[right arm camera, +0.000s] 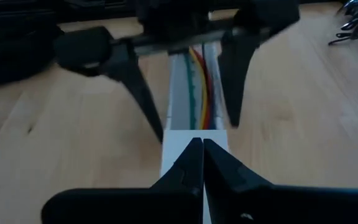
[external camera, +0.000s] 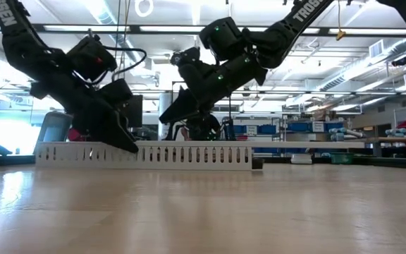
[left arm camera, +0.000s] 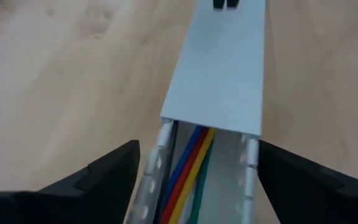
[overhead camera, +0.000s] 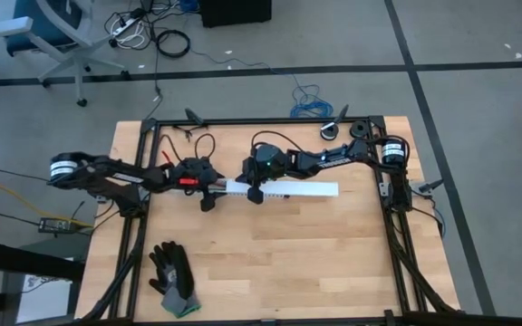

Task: Ziptie cables
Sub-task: Close the white cable duct with the cover

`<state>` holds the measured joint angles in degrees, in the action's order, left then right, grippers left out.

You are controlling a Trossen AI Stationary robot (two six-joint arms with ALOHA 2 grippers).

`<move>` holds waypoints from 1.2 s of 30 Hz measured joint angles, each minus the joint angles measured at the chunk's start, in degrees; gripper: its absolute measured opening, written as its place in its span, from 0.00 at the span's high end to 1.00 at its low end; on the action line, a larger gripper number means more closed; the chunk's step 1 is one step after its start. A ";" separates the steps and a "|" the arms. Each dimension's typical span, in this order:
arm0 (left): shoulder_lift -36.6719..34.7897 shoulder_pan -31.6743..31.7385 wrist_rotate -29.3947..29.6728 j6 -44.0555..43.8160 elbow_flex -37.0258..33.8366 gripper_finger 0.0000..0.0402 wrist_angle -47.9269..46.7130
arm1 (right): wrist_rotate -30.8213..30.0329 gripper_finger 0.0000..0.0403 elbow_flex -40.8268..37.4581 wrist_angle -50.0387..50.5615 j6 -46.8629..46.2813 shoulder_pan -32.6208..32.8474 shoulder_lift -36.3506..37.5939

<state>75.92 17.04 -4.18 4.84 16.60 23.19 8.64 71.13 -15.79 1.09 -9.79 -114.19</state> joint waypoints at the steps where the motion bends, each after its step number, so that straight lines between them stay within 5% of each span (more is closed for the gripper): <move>1: -1.86 0.00 0.23 0.79 0.00 0.20 -1.93 | -0.42 1.00 0.00 0.00 -0.21 0.16 0.00; 12: -24.63 0.24 2.47 4.11 -2.69 0.21 -21.93 | -3.36 1.00 0.00 -0.97 -3.26 1.10 0.00; 19: -24.01 0.24 2.74 3.34 -10.26 0.21 -7.99 | -3.29 1.00 0.02 -2.51 -4.03 1.19 0.00; 36: -11.73 0.93 3.66 7.29 -11.05 0.21 1.88 | -2.88 1.00 0.02 -2.64 -4.05 1.93 0.00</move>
<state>64.19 17.96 -0.53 12.13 5.55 25.08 5.76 71.16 -18.44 -2.96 -7.86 -114.19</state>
